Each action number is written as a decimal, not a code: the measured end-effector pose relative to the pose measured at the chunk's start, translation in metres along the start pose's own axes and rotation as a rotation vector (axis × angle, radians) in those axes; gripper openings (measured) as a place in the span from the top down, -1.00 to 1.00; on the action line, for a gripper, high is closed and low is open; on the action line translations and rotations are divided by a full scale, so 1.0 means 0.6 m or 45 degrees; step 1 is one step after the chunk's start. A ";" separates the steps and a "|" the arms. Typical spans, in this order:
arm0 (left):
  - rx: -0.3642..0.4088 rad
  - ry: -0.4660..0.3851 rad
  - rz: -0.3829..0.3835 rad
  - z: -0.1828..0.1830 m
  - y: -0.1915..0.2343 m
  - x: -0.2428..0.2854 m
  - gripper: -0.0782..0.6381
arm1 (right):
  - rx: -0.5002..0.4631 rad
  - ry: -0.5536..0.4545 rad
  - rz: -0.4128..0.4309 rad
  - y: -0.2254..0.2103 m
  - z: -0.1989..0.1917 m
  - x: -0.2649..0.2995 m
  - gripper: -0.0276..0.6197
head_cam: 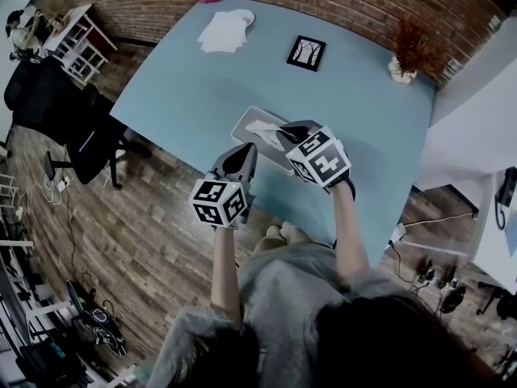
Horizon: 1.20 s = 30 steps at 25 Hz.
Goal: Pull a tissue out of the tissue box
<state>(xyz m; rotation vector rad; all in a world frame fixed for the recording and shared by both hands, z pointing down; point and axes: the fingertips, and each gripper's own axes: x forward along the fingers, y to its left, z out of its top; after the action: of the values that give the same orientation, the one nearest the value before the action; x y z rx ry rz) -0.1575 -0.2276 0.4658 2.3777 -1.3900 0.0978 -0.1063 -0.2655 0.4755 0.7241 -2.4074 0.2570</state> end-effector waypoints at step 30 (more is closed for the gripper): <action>0.066 -0.115 -0.007 0.059 -0.046 -0.027 0.77 | -0.057 -0.175 -0.002 0.004 0.045 -0.076 0.91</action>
<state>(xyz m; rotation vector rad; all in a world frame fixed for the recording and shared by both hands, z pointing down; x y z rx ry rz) -0.1465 -0.2150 0.4210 2.4561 -1.4383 0.0255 -0.0906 -0.2525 0.4264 0.7449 -2.5340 0.1564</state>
